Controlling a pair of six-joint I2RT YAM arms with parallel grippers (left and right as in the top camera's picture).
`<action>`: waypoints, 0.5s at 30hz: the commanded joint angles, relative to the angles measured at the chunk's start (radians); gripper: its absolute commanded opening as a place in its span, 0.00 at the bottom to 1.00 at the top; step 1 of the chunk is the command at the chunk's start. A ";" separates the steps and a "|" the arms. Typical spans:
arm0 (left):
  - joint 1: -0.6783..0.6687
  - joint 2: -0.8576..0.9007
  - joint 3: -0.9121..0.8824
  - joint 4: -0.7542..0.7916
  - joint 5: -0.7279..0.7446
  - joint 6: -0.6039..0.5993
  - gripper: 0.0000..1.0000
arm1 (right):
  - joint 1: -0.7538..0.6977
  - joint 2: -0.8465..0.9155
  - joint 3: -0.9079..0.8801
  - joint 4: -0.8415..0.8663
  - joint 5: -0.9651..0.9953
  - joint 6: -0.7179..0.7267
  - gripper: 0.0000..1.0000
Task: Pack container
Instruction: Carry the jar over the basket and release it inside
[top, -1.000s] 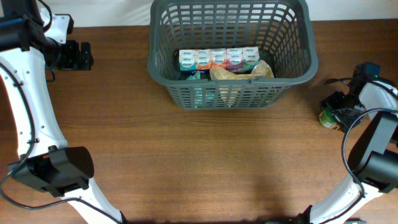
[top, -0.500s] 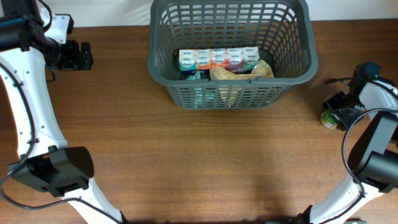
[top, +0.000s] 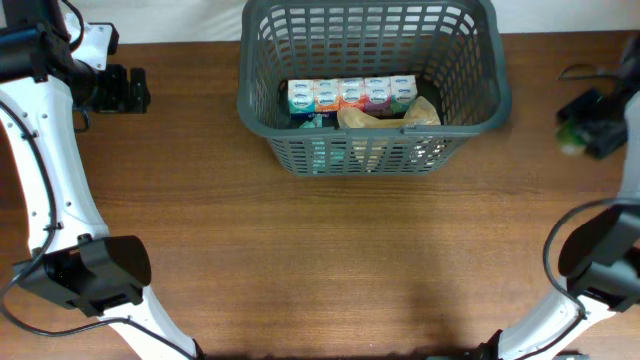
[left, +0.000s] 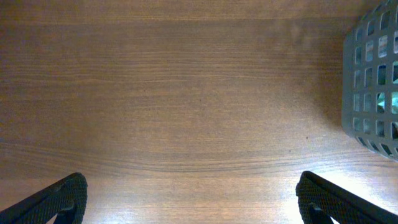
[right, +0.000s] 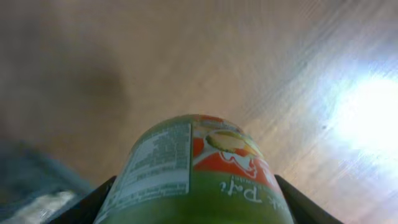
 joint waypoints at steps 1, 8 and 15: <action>0.005 -0.017 -0.002 0.000 0.014 -0.013 0.99 | 0.057 -0.082 0.266 -0.085 -0.023 -0.112 0.30; 0.005 -0.017 -0.002 -0.001 0.014 -0.013 0.99 | 0.271 -0.131 0.681 -0.185 -0.024 -0.260 0.20; 0.005 -0.017 -0.002 -0.001 0.014 -0.013 0.99 | 0.574 -0.098 0.726 -0.181 -0.007 -0.340 0.09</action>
